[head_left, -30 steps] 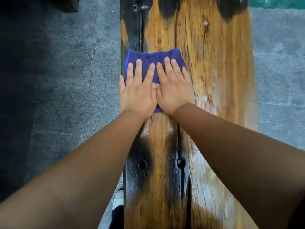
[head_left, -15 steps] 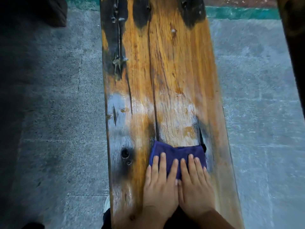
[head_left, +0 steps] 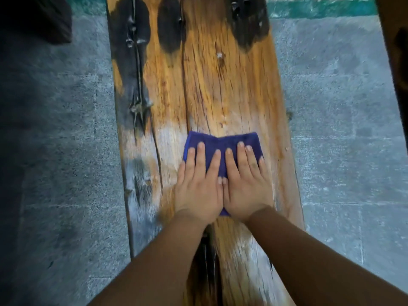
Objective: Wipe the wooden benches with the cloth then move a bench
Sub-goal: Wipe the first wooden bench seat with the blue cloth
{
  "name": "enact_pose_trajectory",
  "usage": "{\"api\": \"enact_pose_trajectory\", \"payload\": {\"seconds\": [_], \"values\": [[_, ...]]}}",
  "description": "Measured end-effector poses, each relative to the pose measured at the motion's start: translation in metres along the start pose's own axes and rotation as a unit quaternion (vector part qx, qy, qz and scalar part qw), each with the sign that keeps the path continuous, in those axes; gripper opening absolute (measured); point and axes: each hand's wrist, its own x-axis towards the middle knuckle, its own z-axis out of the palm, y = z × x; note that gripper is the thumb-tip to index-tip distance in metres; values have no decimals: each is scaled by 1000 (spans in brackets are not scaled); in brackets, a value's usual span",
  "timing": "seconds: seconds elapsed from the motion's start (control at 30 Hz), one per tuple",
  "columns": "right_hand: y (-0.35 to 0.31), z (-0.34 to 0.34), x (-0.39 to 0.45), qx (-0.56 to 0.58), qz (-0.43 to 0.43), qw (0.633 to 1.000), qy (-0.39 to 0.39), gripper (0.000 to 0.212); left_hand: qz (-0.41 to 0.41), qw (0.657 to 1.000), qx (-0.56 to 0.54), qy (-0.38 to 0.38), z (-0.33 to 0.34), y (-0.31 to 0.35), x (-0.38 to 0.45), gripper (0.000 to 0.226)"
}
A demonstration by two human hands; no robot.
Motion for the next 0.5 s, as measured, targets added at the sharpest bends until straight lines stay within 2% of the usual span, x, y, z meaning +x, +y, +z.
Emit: {"api": "enact_pose_trajectory", "payload": {"seconds": [0.27, 0.5], "values": [[6, -37, 118, -26, -43, 999, -13, 65, 10, 1000, 16, 13, -38, -19, 110, 60], [7, -64, 200, -28, -72, 997, 6, 65, -4, 999, 5, 43, -62, -29, 184, 60]]}}
